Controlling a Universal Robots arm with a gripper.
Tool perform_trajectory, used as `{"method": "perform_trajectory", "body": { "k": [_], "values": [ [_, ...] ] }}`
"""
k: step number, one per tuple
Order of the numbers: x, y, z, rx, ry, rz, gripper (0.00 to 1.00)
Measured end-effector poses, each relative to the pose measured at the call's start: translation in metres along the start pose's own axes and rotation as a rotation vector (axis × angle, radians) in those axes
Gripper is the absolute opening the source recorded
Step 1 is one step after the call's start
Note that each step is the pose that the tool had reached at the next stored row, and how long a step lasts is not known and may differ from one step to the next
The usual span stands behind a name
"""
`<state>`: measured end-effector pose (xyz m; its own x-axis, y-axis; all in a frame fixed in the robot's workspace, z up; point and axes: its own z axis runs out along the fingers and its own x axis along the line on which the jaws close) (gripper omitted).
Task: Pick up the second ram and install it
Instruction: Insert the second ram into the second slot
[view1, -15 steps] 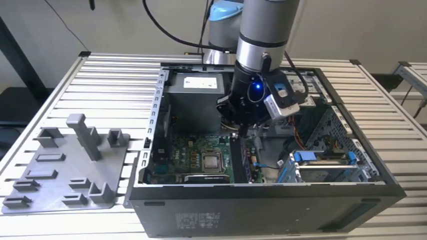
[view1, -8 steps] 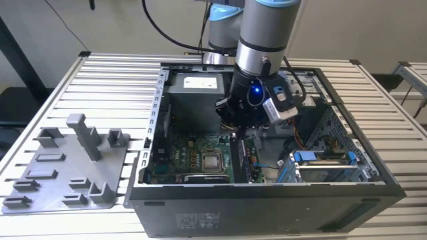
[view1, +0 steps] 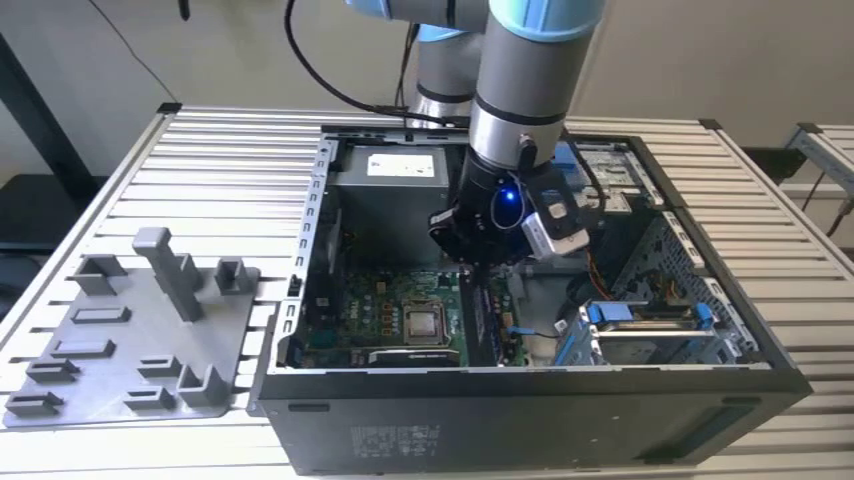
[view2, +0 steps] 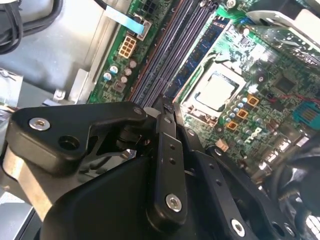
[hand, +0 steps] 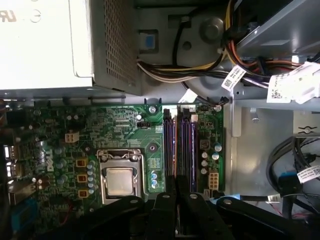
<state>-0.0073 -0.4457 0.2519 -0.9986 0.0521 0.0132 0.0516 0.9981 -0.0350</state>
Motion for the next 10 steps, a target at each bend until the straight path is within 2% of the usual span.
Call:
{"method": "perform_trajectory", "body": {
  "k": [4, 10],
  "values": [
    [0.0000, 0.0001, 0.0062, -0.0002, 0.0001, 0.000, 0.13],
    [0.0001, -0.0017, 0.0089, -0.0001, 0.0014, 0.002, 0.13]
  ]
}}
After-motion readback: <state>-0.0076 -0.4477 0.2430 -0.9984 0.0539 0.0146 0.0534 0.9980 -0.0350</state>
